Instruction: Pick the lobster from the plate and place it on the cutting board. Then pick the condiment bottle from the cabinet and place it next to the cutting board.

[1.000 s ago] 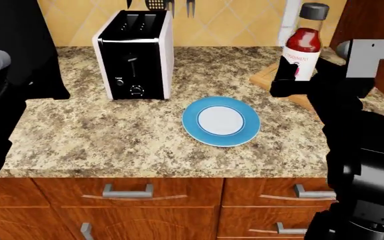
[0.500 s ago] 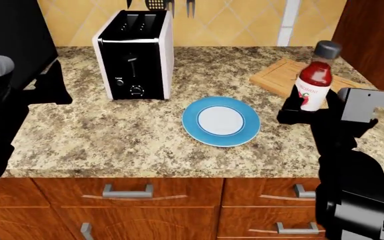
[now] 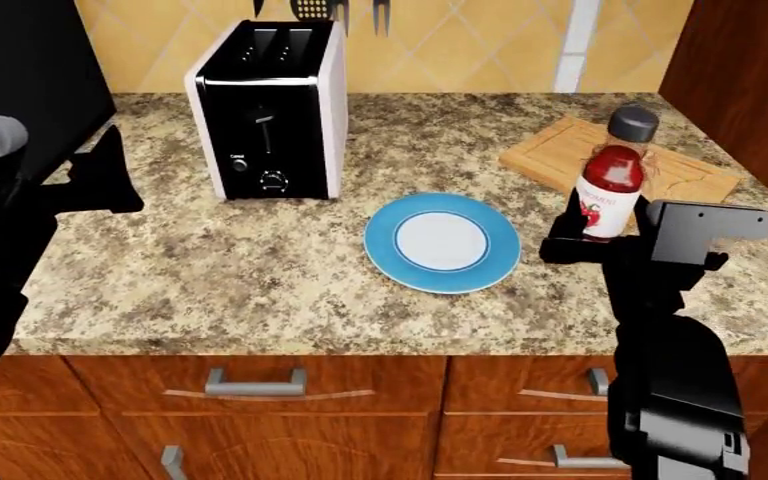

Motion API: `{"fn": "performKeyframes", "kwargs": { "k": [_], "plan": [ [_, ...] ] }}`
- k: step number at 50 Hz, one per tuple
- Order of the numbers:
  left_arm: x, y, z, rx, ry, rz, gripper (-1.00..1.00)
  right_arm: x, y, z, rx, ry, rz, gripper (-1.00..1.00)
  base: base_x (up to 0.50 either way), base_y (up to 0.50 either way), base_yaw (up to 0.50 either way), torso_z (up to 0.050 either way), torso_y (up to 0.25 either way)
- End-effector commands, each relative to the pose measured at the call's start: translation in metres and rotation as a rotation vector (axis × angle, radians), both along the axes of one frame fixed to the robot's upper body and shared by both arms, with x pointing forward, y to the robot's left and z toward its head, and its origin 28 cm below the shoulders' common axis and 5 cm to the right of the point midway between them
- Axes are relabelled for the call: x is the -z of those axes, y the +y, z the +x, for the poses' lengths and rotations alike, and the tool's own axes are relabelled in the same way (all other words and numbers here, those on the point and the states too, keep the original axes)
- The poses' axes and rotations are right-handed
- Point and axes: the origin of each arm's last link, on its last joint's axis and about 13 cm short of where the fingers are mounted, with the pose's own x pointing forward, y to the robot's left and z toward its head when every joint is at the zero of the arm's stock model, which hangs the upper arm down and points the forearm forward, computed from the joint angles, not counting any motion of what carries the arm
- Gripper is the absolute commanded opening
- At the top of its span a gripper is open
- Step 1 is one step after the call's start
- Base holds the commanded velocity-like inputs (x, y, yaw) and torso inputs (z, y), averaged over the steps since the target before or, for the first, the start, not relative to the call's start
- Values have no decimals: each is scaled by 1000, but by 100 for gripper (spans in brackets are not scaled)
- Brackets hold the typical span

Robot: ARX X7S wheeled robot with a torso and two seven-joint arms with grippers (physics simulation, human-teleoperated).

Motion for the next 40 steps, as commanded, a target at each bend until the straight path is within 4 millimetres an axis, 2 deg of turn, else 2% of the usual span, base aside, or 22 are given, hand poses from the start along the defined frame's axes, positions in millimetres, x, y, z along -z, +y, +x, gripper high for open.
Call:
{"fn": "performKeyframes", "kwargs": {
  "k": [1, 24, 40],
  "plan": [
    [1, 1, 0, -2, 1, -2, 100, 7, 0, 2, 4, 5, -35, -100, 0, 0, 0, 0, 0],
    [1, 1, 0, -1, 2, -7, 100, 26, -6, 1, 69, 61, -71, -100, 0, 0, 0, 0, 0],
    [1, 1, 0, 0, 3, -9, 100, 31, -7, 0, 81, 78, -79, -100, 0, 0, 0, 0, 1]
  ]
}}
